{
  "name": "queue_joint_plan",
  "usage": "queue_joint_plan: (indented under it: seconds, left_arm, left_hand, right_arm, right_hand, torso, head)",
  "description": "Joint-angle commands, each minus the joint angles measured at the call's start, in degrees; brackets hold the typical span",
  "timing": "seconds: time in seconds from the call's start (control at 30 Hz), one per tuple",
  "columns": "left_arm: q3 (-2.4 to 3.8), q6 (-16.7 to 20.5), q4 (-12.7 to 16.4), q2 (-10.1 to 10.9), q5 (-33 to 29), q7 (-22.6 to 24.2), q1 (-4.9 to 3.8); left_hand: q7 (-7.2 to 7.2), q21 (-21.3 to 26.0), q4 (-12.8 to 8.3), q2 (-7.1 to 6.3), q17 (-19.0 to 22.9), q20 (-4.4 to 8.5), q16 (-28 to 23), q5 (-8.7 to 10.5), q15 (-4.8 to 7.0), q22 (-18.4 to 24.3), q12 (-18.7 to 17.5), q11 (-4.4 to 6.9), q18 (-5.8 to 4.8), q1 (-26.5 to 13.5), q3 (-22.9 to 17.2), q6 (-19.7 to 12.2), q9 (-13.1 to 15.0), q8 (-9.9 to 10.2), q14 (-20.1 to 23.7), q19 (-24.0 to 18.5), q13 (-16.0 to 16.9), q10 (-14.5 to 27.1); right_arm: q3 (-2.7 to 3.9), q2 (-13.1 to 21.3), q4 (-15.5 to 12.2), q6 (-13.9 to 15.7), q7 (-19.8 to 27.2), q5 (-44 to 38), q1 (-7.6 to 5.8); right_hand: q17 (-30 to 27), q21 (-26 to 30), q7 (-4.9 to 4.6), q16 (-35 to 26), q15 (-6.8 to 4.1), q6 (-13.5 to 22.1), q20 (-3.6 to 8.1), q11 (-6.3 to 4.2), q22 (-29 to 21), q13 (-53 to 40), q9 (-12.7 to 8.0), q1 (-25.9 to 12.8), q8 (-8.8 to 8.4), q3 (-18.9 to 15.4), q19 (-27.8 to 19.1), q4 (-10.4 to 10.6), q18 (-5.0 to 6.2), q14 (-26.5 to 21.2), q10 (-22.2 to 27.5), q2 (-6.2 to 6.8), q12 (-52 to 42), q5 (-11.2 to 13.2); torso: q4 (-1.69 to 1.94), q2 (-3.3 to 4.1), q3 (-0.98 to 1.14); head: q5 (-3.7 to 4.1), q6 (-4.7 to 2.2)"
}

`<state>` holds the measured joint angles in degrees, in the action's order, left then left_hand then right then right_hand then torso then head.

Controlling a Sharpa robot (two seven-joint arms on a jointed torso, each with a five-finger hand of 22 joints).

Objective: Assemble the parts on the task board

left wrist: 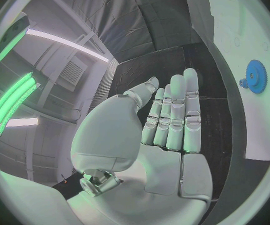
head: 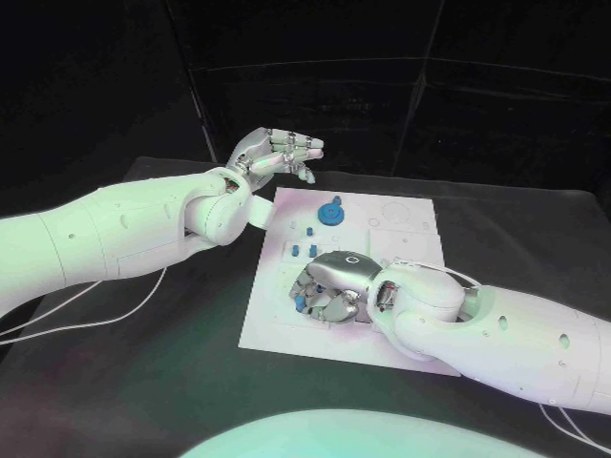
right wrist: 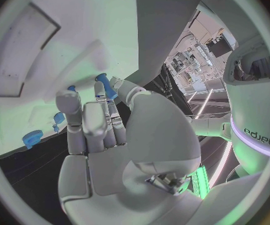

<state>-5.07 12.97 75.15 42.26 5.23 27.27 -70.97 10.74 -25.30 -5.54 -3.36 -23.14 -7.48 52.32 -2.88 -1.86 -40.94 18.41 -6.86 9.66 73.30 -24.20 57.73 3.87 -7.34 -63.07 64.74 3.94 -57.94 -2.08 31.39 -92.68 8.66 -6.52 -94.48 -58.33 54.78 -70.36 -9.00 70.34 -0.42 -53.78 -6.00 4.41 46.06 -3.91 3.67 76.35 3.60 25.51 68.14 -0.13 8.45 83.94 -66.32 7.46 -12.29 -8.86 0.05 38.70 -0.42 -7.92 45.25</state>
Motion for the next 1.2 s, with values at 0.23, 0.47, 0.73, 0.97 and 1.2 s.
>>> queue_joint_plan:
  seconds: [0.23,0.47,0.73,0.97,1.2]
  left_arm:
    - [0.04,-0.72,0.03,0.00,-0.08,0.43,-0.11]
    - [0.04,-0.75,-0.01,0.07,-0.08,0.40,-0.10]
    - [0.03,-0.78,-0.08,0.23,-0.08,0.30,-0.10]
    - [0.03,-0.75,-0.21,0.31,-0.08,0.27,-0.10]
    - [0.03,-0.74,-0.20,0.53,-0.08,0.25,-0.10]
  left_hand:
    - [-0.06,0.21,-0.05,0.16,0.05,-0.34,-0.15,-0.15,-0.34,0.07,0.32,-0.04,0.76,-0.33,0.36,-0.25,0.01,0.15,0.20,-0.12,0.03,0.40]
    - [-0.06,0.21,-0.05,0.16,0.05,-0.34,-0.15,-0.15,-0.34,0.07,0.32,-0.04,0.76,-0.33,0.36,-0.25,0.01,0.15,0.20,-0.12,0.03,0.40]
    - [-0.06,0.21,-0.05,0.16,0.05,-0.34,-0.15,-0.15,-0.34,0.07,0.32,-0.04,0.76,-0.33,0.36,-0.25,0.01,0.15,0.20,-0.12,0.03,0.40]
    - [-0.06,0.21,-0.05,0.16,0.05,-0.34,-0.15,-0.15,-0.34,0.07,0.32,-0.04,0.76,-0.33,0.36,-0.25,0.01,0.15,0.20,-0.12,0.03,0.40]
    - [-0.06,0.21,-0.05,0.16,0.05,-0.34,-0.15,-0.15,-0.34,0.07,0.32,-0.04,0.76,-0.33,0.36,-0.25,0.01,0.15,0.20,-0.12,0.03,0.40]
  right_arm:
    - [-0.02,0.22,-0.18,1.96,0.60,0.75,-0.07]
    - [-0.03,1.53,-0.78,3.50,0.07,0.53,-0.07]
    - [0.01,5.67,-4.46,7.77,1.70,2.82,-0.11]
    - [0.04,10.13,-7.10,12.35,6.46,15.81,-0.97]
    - [0.03,16.31,-8.85,13.74,7.83,33.98,-2.16]
  right_hand:
    - [-0.10,0.57,-0.04,-0.38,0.28,1.23,0.03,0.28,-0.88,-0.01,0.00,-0.44,-0.11,-0.57,-0.81,-0.01,-0.13,0.11,0.33,0.02,0.42,0.14]
    - [-0.80,1.40,-0.01,-0.82,0.11,4.20,0.13,-0.04,-2.23,-0.11,-0.07,-0.63,-0.16,-1.45,-1.70,0.00,0.10,-0.16,0.49,0.45,0.59,-0.06]
    - [-1.59,2.22,2.20,-1.27,-0.90,19.10,1.03,-1.31,-3.34,-0.84,-0.48,-1.02,-0.50,-4.96,-2.20,0.67,0.25,-0.40,-0.16,0.81,-1.42,-1.00]
    - [0.15,1.91,0.56,-0.23,-0.83,6.63,1.17,-1.05,-2.48,-3.05,1.45,1.61,3.53,-5.55,-1.43,-0.36,0.00,0.15,-4.88,-0.34,-6.07,-2.37]
    - [1.00,1.14,0.38,0.42,-0.69,0.70,0.92,-1.05,-1.15,-6.76,2.13,-1.83,6.12,-8.84,-0.26,1.76,-0.21,0.52,-6.00,0.08,-11.94,-1.65]
  torso:
    - [-0.04,-0.04,0.00]
    - [-0.07,-0.07,0.03]
    - [-0.14,-0.15,0.05]
    - [-0.13,-0.15,-0.04]
    - [-0.23,-0.07,0.10]
  head:
    - [0.10,0.02]
    - [0.10,-0.09]
    - [0.10,-0.19]
    - [0.63,-0.56]
    - [2.81,-1.31]
